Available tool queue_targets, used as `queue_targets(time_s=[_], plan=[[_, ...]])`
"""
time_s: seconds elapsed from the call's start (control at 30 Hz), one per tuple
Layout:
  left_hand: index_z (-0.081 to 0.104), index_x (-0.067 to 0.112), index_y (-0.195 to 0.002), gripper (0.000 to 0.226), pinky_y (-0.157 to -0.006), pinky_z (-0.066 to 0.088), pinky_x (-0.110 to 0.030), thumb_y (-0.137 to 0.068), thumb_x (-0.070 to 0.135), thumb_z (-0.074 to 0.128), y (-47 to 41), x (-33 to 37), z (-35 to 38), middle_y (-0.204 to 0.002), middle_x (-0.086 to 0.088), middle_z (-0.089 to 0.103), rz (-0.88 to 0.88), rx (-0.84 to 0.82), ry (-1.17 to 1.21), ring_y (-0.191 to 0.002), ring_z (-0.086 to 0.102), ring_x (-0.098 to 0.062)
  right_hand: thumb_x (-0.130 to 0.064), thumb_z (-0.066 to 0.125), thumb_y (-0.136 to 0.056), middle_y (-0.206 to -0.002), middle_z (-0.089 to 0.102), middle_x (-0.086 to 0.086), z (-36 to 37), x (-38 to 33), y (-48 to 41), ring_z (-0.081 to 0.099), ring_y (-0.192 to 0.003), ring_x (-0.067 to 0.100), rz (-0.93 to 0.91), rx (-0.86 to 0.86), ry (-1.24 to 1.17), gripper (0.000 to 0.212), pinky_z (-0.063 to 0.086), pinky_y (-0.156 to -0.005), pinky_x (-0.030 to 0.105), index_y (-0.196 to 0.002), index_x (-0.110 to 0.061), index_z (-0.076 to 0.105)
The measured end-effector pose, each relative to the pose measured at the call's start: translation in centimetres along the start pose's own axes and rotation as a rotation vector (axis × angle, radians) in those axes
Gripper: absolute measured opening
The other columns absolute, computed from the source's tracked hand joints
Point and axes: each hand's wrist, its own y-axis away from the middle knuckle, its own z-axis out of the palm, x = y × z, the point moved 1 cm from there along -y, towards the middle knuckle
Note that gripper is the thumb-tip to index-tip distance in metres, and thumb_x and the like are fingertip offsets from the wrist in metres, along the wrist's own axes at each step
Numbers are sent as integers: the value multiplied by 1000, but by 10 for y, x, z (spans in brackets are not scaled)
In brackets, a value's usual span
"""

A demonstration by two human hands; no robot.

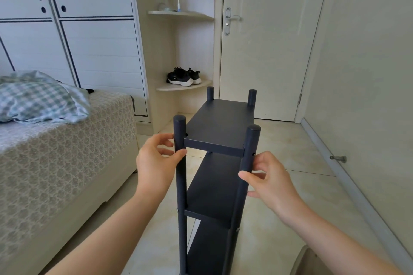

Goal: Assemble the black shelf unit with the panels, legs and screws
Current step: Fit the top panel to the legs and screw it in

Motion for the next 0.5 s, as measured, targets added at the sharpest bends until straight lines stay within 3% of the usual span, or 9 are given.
queue_targets(time_s=[0.1,0.2,0.27,0.37,0.5], plan=[[53,18,-89,30,-71,54,-33,-80,16,82,7,4,0,-80,-1,62,-55,76,35,-67,64,-18,-11,75,-83,-95,66,-5,-3,0,0,66,-85,11,14,-9,-31,24,61,-69,40,-95,-20,56],[58,7,-78,26,-65,59,-34,-82,20,81,16,8,5,-65,-5,68,-126,-15,95,-54,68,-16,-12,76,-82,-95,66,-6,-5,1,-1,66,-86,11,27,-27,-51,25,62,-70,39,-97,-20,57],[65,2,-78,25,-66,60,-29,-85,22,78,23,9,13,-68,-5,73,-180,-177,144,-63,73,-17,-13,77,-81,-96,67,-5,-5,1,-1,67,-88,11,36,-34,-59,24,62,-70,39,-97,-19,59],[75,7,-89,18,-76,60,-23,-88,25,75,30,6,27,-88,0,78,-231,-444,213,-86,74,-11,-12,78,-80,-98,69,-3,-4,2,-2,67,-90,12,55,-53,-85,24,62,-72,40,-96,-18,61],[76,22,-107,19,-95,55,-26,-89,27,73,34,3,45,-105,13,75,-229,-604,275,-104,68,-2,-9,77,-80,-98,71,-2,-2,3,-3,69,-92,13,67,-118,-121,24,61,-75,40,-97,-18,64]])
